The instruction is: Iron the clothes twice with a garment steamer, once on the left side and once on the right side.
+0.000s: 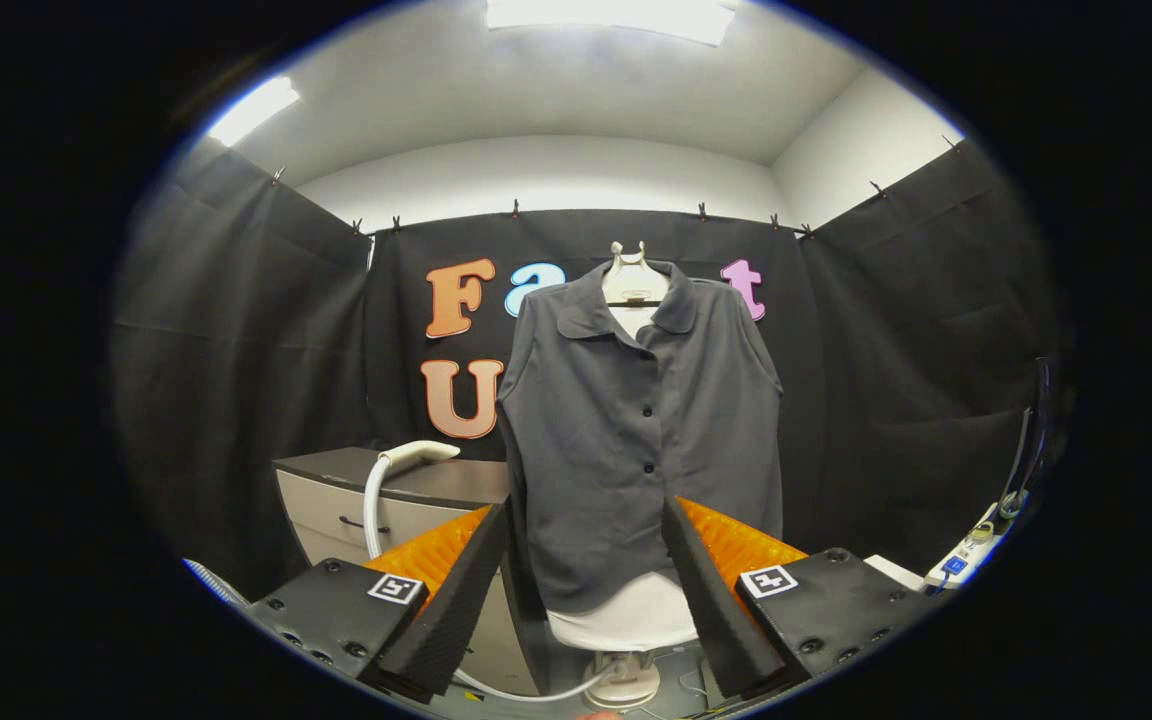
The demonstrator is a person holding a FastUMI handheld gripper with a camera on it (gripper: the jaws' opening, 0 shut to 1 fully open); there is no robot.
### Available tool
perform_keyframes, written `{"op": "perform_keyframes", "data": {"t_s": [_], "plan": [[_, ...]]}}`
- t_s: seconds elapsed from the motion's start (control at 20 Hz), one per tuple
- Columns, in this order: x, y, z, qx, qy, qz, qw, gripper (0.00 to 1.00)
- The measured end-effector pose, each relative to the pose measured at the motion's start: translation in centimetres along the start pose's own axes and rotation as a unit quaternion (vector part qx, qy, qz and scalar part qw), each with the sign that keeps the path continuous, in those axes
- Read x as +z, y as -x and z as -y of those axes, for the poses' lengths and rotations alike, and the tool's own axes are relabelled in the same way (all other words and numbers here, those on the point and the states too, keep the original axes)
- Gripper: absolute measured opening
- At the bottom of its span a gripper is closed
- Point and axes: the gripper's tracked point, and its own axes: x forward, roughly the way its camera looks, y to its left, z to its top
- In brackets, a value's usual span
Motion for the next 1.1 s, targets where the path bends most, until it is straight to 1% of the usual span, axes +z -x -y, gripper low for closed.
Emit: {"op": "perform_keyframes", "data": {"t_s": [0.25,0.5,0.75,0.85,0.95,1.0,1.1], "plan": [[1.2,-2.5,-3.1,0.034,-0.018,0.004,0.999,1.00],[2.4,-6.5,-7.2,0.071,-0.037,0.009,0.997,1.00],[3.9,-10.9,-13.4,0.134,-0.070,-0.011,0.988,1.00],[4.7,-13.5,-15.7,0.150,-0.071,-0.021,0.986,1.00],[5.8,-16.4,-18.4,0.174,-0.063,-0.013,0.983,1.00],[6.3,-18.2,-19.3,0.177,-0.057,-0.008,0.983,1.00],[5.6,-22.4,-21.1,0.176,-0.040,-0.017,0.983,1.00]]}}
